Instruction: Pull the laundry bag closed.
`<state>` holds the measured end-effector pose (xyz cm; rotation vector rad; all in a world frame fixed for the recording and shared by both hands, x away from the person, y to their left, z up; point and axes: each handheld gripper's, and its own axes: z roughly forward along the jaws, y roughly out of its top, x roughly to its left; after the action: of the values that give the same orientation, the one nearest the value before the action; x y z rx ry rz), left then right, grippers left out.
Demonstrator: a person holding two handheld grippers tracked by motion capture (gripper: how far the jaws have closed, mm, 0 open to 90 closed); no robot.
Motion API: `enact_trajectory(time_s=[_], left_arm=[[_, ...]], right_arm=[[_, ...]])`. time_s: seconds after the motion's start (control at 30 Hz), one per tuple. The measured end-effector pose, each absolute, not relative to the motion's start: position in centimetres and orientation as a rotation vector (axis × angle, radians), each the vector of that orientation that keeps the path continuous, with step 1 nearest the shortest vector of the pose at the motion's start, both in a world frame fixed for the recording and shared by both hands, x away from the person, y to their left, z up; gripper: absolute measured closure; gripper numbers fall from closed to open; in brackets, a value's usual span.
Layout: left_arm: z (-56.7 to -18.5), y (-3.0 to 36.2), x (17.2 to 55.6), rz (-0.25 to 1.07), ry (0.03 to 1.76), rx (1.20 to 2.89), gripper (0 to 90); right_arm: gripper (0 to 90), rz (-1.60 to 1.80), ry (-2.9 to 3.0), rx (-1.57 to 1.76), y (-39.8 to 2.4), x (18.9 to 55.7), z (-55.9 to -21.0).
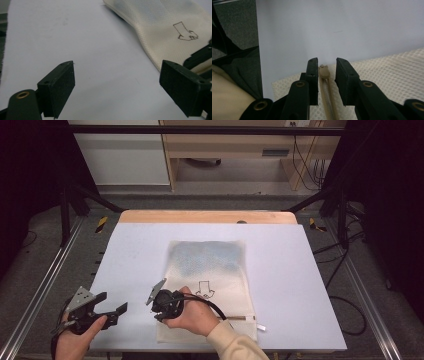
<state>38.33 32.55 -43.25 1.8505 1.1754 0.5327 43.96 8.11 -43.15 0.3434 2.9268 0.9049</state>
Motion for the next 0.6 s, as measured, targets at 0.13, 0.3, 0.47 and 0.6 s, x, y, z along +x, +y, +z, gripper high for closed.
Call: enact_trajectory(time_s=[0.13,0.3,0.47,0.6], left_arm=[[-43.4,31.3,37.4,0.505,1.139,1.895,13.8],[-44.0,29.7,36.6,0.356,1.079,1.925,22.2],[-45.1,27.9,36.6,0.193,1.041,1.936,22.9],[-45.4,27.0,36.6,0.174,1.022,1.962,22.9]], right_arm=[[79.0,0.834,2.965,0.335,8.4,44.1,-44.0],[81.7,0.851,2.973,0.342,8.3,44.3,-43.9],[81.7,0.926,2.939,0.338,7.6,44.1,-43.2],[81.7,0.940,2.931,0.336,7.4,44.0,-42.9]])
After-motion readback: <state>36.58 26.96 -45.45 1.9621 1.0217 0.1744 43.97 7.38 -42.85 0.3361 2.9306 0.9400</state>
